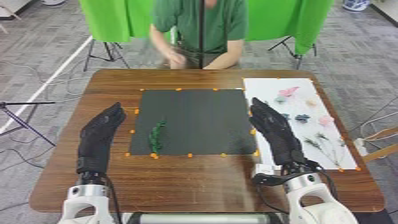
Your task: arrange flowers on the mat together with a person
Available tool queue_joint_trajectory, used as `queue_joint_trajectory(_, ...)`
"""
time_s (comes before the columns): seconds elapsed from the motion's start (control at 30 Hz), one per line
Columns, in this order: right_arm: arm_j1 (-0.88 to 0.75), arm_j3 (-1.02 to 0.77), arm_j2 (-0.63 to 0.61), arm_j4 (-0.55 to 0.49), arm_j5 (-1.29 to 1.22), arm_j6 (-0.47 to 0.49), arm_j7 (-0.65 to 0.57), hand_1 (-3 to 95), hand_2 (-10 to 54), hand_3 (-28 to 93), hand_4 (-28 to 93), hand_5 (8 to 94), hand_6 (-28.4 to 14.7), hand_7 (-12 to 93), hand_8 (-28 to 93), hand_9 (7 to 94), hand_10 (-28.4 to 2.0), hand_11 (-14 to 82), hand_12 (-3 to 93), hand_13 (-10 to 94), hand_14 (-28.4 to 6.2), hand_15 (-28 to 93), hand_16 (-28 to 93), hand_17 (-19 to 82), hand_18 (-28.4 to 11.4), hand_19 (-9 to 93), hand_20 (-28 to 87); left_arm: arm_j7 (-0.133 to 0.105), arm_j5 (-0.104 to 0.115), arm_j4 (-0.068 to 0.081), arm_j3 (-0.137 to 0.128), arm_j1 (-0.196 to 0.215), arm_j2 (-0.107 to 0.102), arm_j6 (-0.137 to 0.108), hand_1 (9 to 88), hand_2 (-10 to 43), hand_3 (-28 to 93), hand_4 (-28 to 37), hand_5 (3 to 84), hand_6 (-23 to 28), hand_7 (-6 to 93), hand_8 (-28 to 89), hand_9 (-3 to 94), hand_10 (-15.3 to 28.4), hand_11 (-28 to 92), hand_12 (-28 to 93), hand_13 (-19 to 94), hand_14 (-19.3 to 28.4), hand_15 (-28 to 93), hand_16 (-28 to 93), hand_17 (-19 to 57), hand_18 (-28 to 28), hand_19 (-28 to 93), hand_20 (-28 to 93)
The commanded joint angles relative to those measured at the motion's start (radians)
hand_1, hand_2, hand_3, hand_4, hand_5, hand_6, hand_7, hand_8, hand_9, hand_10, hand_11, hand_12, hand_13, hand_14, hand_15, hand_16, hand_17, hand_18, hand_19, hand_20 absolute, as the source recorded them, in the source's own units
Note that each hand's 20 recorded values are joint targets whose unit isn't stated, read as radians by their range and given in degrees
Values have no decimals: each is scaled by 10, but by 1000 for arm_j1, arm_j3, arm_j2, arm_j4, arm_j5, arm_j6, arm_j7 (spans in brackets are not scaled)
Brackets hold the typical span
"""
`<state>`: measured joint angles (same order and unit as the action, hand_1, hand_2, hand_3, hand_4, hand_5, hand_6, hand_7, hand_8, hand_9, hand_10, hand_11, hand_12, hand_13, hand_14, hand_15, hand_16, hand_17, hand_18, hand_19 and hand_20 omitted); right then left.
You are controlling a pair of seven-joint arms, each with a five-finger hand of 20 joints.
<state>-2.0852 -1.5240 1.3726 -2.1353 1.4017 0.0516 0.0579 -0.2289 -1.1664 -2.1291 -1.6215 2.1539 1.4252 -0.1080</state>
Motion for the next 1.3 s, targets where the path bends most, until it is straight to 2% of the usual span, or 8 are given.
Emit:
queue_joint_trajectory(0.03,5,49,-15,13,43,-165,97,140,-95,730,-203,333,-47,91,-82,339,-152,27,106,232,-104,58,73,138,-71,2,203,9,-9,4,-3,14,15,13,296,-44,636,-176,464,32,133,-65,404,123,136,134,324,155,99,16,67,99,46,176)
queue_joint_trajectory(0.17,56,49,-70,18,138,-334,118,203,-95,764,-244,388,-37,152,-108,397,-149,58,130,297,-117,94,107,183,-83,18,253,15,-8,-2,-6,24,16,8,296,-44,635,-175,464,31,133,-65,407,124,138,134,324,155,100,16,67,99,46,176)
queue_joint_trajectory(0.3,95,-34,-165,22,553,-509,27,261,-95,726,-281,464,-33,188,-120,495,-150,132,155,464,-123,170,210,216,-129,251,326,22,-11,-3,-7,23,12,16,296,-45,636,-175,465,31,133,-65,408,124,140,135,324,155,100,16,66,99,46,175)
queue_joint_trajectory(0.4,99,-113,-231,24,837,-541,-124,382,-95,478,-282,531,-28,190,-119,599,-148,189,170,566,-116,315,217,246,-151,412,348,22,-10,-2,-4,15,5,11,297,-44,635,-175,465,31,133,-65,408,125,140,135,324,155,101,16,66,99,46,175)
queue_joint_trajectory(0.7,12,-265,-384,42,1147,-347,-379,415,-95,581,-283,689,9,199,-119,768,-124,253,210,713,-89,486,236,337,-164,600,417,40,-11,-12,-10,30,-7,13,297,-44,633,-175,464,31,133,-65,410,125,143,135,324,155,101,16,65,99,46,175)
queue_joint_trajectory(0.87,-32,-308,-433,29,1141,-64,-464,484,-95,417,-283,722,13,194,-114,790,-121,263,219,736,-88,504,243,346,-174,633,418,44,-16,-14,-11,25,-16,21,298,-45,634,-174,463,32,131,-65,409,125,142,135,323,155,101,16,64,99,46,174)
queue_joint_trajectory(0.97,-24,-296,-449,42,1125,42,-499,462,-95,440,-283,725,10,183,-111,793,-118,259,220,741,-85,504,247,354,-176,639,413,51,-17,-16,-12,27,-12,25,298,-44,633,-174,463,31,131,-64,409,125,142,135,323,156,101,16,63,99,45,174)
queue_joint_trajectory(1.3,-19,-255,-435,91,1047,129,-539,404,-95,582,-283,748,7,163,-105,836,-105,226,209,795,-71,464,278,417,-176,634,400,81,-34,-21,-27,35,3,74,300,-40,639,-167,461,31,129,-64,409,124,141,135,321,156,99,17,60,100,45,172)
